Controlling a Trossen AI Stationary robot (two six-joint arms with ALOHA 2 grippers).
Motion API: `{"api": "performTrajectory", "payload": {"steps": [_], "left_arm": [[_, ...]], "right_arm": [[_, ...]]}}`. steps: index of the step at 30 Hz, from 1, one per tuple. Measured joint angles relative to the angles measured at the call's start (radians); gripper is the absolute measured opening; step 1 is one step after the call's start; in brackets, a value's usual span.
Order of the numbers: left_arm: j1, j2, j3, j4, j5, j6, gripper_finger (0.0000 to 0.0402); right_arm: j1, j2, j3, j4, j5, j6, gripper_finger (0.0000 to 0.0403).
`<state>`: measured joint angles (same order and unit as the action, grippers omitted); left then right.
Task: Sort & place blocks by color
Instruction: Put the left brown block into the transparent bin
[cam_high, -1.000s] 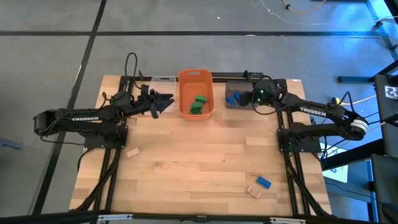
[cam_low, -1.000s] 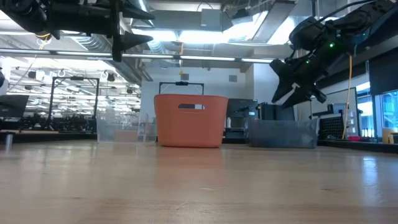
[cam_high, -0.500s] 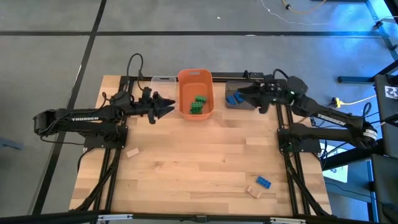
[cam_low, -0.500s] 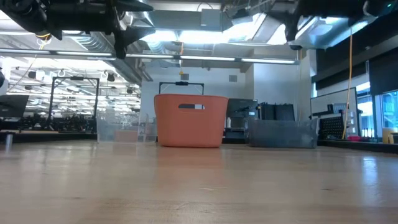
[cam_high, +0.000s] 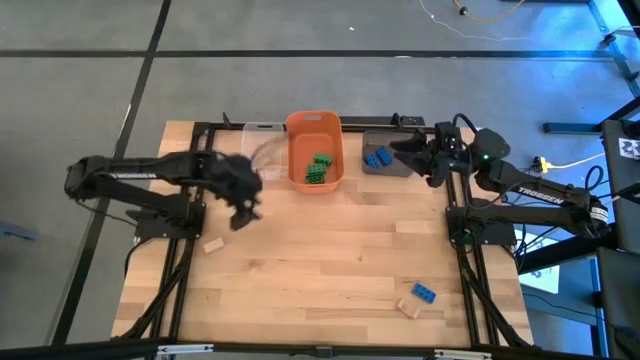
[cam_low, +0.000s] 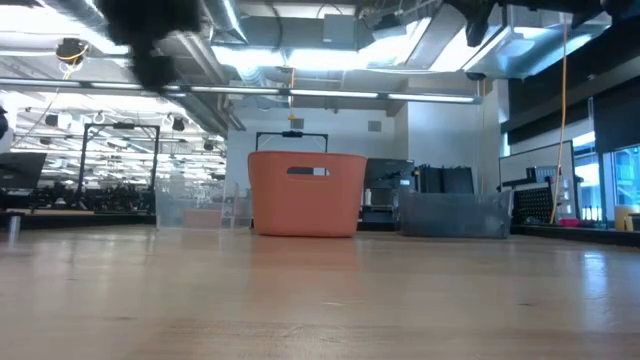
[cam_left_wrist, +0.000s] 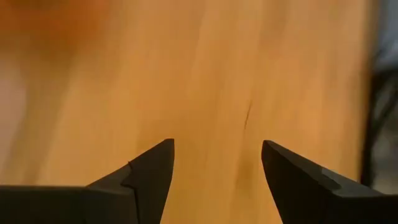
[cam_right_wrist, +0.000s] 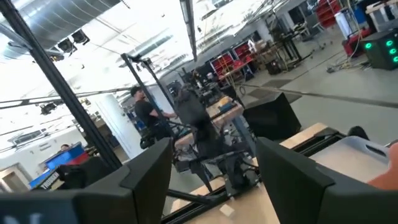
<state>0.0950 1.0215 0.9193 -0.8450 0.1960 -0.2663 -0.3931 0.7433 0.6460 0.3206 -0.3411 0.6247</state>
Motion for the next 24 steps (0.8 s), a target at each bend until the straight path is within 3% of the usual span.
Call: {"api": "performTrajectory", "payload": {"steps": [3, 11, 18, 24], "left_arm": [[-0.117, 0.052, 0.013, -0.24, -0.055, -0.038, 0.0234], [-0.385, 0.052, -0.189, -0.261, -0.055, -0.393, 0.0234], [-0.424, 0.053, -0.341, -0.155, 0.016, -0.668, 0.0234], [-0.424, 0.053, -0.382, -0.137, -0.029, -0.693, 0.0234]], "right_arm": [[0.0, 0.0, 0.0, -0.029, -0.001, 0.0, 0.0233], [0.0, 0.0, -0.001, -0.152, -0.001, -0.003, 0.0233], [0.0, 0.0, -0.002, -0.203, -0.001, -0.049, 0.023], [-0.001, 0.0, -0.002, -0.203, 0.006, -0.061, 0.0228]]}}
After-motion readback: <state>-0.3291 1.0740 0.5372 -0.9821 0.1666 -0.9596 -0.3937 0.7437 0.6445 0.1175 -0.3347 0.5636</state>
